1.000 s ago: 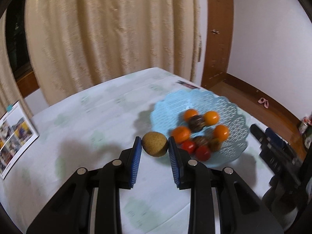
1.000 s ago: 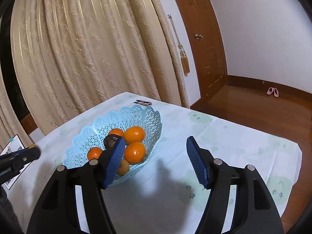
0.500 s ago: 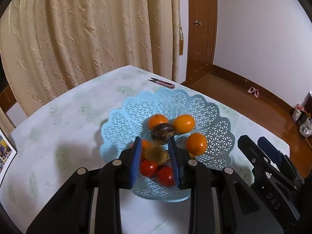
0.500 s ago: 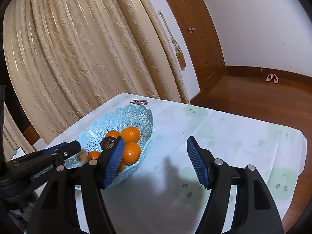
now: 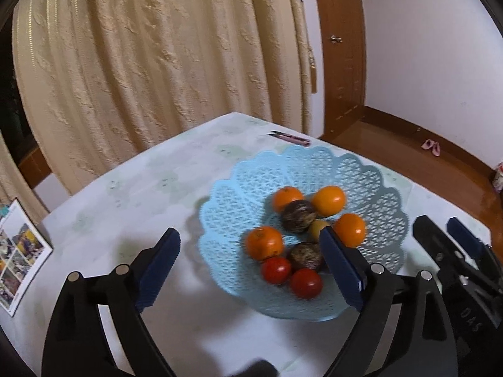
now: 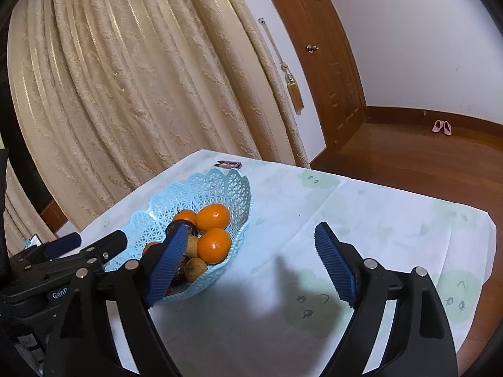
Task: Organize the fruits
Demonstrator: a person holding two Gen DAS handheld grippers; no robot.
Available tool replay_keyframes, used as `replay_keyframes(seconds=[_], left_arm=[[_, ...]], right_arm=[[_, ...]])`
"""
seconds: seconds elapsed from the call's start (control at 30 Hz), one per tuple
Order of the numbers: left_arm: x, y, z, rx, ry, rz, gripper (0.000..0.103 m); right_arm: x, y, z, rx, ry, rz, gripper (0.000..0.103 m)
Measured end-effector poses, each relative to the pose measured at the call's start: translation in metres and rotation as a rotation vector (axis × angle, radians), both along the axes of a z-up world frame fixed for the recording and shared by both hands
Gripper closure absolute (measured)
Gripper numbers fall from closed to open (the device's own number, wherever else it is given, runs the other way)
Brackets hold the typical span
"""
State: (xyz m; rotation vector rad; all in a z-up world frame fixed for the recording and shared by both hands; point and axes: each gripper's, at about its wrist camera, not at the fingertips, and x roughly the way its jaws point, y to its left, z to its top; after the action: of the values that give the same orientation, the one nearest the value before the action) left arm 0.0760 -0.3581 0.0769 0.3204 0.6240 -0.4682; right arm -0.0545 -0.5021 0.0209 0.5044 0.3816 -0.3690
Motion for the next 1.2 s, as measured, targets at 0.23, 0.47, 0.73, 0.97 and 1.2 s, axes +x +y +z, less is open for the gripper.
replay_keyframes(seconds=[0.23, 0.47, 0.73, 0.97, 1.2], left_arm=[[0.008, 0.019, -0.001, 0.040, -0.019, 0.079, 0.011], [0.005, 0.037, 0.006, 0.058, -0.086, 0.144, 0.011], [-0.002, 0.048, 0.014, 0.089, -0.159, 0.196, 0.011], [-0.005, 0.048, 0.009, 0.130, -0.162, 0.198, 0.011], [-0.008, 0.046, 0.009, 0.137, -0.164, 0.187, 0.011]], right_arm=[[0.011, 0.017, 0.007, -0.095, 0.057, 0.102, 0.008], [0.012, 0.032, 0.021, -0.187, 0.079, 0.152, 0.005], [0.012, 0.047, 0.028, -0.261, 0.093, 0.208, 0.004], [0.014, 0.056, 0.027, -0.291, 0.108, 0.228, 0.004], [0.014, 0.055, 0.027, -0.293, 0.110, 0.226, 0.004]])
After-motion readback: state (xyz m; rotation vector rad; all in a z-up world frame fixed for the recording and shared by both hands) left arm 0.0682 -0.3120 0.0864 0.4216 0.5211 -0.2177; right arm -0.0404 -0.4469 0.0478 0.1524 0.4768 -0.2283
